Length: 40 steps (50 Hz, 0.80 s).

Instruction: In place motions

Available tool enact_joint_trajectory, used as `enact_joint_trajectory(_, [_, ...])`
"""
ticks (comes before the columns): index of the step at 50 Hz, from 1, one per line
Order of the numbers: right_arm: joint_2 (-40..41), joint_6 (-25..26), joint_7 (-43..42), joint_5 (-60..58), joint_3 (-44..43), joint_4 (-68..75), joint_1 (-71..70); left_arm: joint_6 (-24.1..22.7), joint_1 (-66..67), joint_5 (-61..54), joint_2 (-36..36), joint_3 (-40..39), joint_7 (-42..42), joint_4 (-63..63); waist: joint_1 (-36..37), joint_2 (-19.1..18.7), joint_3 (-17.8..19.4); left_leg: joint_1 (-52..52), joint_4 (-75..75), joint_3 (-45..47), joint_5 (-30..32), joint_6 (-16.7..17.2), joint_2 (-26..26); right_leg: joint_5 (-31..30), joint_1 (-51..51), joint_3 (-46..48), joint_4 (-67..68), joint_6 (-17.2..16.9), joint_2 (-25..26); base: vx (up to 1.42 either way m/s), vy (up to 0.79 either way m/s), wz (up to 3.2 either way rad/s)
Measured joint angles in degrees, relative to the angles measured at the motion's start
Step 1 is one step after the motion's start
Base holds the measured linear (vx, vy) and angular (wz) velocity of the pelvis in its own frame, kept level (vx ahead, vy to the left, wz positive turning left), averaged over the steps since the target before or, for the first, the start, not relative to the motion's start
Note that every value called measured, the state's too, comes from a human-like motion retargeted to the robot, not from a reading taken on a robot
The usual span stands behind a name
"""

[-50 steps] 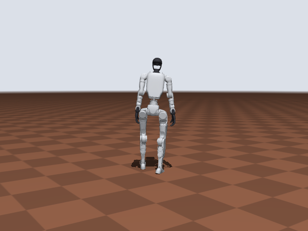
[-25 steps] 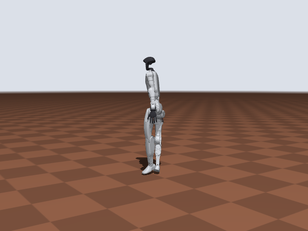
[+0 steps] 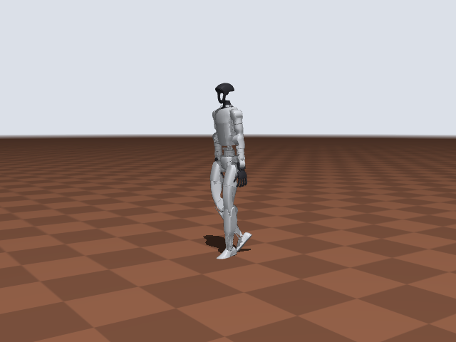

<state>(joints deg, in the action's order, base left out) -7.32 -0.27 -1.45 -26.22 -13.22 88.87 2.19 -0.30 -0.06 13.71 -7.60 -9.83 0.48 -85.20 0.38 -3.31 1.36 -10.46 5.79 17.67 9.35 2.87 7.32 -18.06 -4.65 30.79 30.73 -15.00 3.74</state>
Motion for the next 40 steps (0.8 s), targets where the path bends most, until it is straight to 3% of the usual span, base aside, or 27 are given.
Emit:
enact_joint_trajectory(5, [-0.14, 0.35, -0.5, 0.64, 0.14, -0.27, -0.35, 3.16, -1.51, 3.92, 0.22, 1.96, -1.63, 2.14, -0.9, 2.11, 2.02, 2.68, -0.77, -4.28, -1.59, -0.7, -4.27, 7.51, -0.32, -12.39, -9.94, 0.0, -0.43, 0.25, 0.11, 1.4])
enact_joint_trajectory(7, [-0.24, 0.49, -0.35, 1.39, -0.01, -0.26, 0.03, 3.53, -1.1, 5.05, 0.78, 3.04, -1.37, 2.25, -1.76, 2.8, 2.84, 4.69, -1.03, -6.44, -2.51, -2.13, -7.39, 11.76, 0.96, -15.3, -14.12, 0.13, -3.67, 0.26, 0.31, 1.58])
enact_joint_trajectory(11, [-0.31, 0.52, -0.4, 2.5, -0.05, -0.72, 0.46, 3.62, 0.33, 6.62, 1.41, 4.37, -0.3, 1.72, -2.0, 3.84, 4.3, 7.63, -1.0, -10.12, -3.6, -3.24, -10.71, 19.51, 2.56, -15.49, -19.92, 3.97, -7.9, 0.16, 0.04, 1.02])
enact_joint_trajectory(14, [0.07, 0.51, -0.34, 2.59, 0.2, -1.03, 0.6, 3.66, 1.71, 7.45, 1.37, 4.03, 1.51, 0.54, -0.75, 4.66, 4.81, 9.89, -1.48, -11.38, -4.34, -3.39, -11.98, 19.28, 4.81, -13.88, -23.92, 6.75, -8.73, 0.16, -0.13, 0.5])
enact_joint_trajectory(17, [0.38, 0.6, 0.69, 1.61, 0.02, -0.63, 0.82, 4.16, 3.3, 8.11, 1.3, 2.51, 3.54, -1.5, 1.19, 5.27, 4.03, 11.45, -1.87, -13.09, -5.18, -3.77, -13.09, 20.92, 7.77, -6.57, -25.01, 6.62, -9.6, 0.21, -0.14, 0.44])
enact_joint_trajectory(21, [0.06, 1.09, 0.73, -0.08, -0.63, -0.39, 0.29, 5.22, 4.61, 3.83, 3.29, -1.91, 6.9, -4.97, 2.22, 5.16, 1.95, 10.74, -1.33, -15.22, -6.23, -3.85, -13.52, 21.3, 9.14, -7.14, -27.44, 6.92, -8.43, 0.11, -0.12, 0.52])
enact_joint_trajectory(27, [-0.28, 1.09, 0.4, 0.14, 0.09, -1.25, -0.89, 4.8, 7.63, -3.23, 4.59, -6.39, 3.1, -6.39, 0.84, 4.48, -1.19, 9.55, -1.71, -16.8, -7.14, -3.01, -13.11, 22.65, 9.1, -5.44, -29.08, 7.06, -7.34, 0.09, -0.09, 0.32])
enact_joint_trajectory(40, [-0.08, 0.59, 1.31, 0.29, 0.9, -1.8, -1.15, 3.19, 6.08, 2.54, 3.8, -1.44, 3.06, -2.01, -0.89, 3.98, -1.12, 8.36, -2.4, -17.61, -8.34, -0.86, -11.5, 24.15, 8.05, -4.4, -28.59, 5.83, -6.04, -0.01, -0.1, 0.16])
